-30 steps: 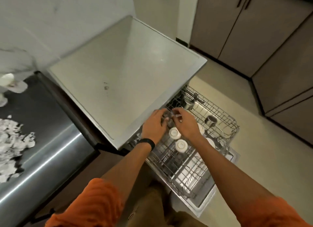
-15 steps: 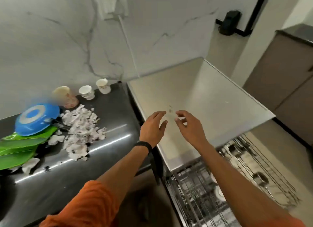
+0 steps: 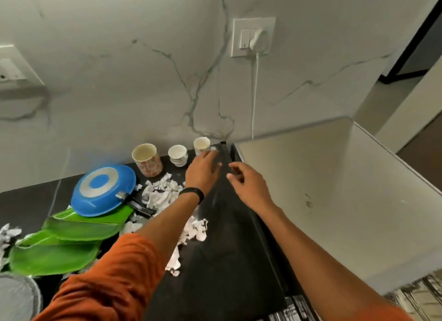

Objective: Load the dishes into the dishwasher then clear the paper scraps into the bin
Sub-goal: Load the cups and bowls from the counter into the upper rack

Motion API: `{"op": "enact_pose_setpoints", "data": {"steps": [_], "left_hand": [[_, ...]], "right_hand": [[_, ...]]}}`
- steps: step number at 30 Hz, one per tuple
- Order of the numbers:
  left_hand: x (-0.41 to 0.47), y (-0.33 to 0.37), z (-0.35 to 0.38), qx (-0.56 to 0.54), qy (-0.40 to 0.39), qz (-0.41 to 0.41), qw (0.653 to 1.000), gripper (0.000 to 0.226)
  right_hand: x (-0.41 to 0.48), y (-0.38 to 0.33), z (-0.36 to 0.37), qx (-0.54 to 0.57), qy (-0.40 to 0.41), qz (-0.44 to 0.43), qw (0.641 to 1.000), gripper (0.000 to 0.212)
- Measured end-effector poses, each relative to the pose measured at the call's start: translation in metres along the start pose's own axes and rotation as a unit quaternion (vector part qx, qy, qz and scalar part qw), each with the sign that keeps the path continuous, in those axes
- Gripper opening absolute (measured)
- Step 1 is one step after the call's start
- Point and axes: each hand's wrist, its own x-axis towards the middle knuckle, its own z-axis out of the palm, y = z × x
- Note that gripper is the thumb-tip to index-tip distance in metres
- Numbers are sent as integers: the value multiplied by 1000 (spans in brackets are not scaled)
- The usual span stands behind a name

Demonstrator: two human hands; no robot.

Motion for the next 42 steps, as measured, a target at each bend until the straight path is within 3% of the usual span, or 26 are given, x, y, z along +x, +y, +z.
{"op": "enact_pose_setpoints", "data": {"steps": [12, 16, 19, 23, 28, 31, 37, 42], "left_hand": [[92, -56, 5, 125, -121, 0, 985, 34], [96, -54, 18, 118, -95, -2, 988, 20], [96, -38, 22, 128, -90, 3, 988, 23], [79, 15, 29, 5, -78, 32, 996, 24], [32, 103, 52, -138, -121, 70, 981, 15], [0, 152, 74, -204, -156, 85, 963, 12], [-66, 230, 122, -297, -245, 70, 920, 12], [-131, 297, 153, -328, -285, 76, 897, 19]], "right_hand": [[35, -13, 24, 2, 5, 7, 1000, 39], [17, 4, 20, 4, -7, 28, 1000, 40], [6, 24, 12, -1, -4, 54, 999, 40], [-6, 46, -1, 14, 42, 87, 995, 46], [-22, 75, -26, 25, 113, 162, 980, 84], [-52, 98, -53, 41, 162, 175, 970, 96], [-130, 152, -116, 40, 239, 237, 941, 75], [-216, 189, -173, 47, 267, 253, 929, 71]]}}
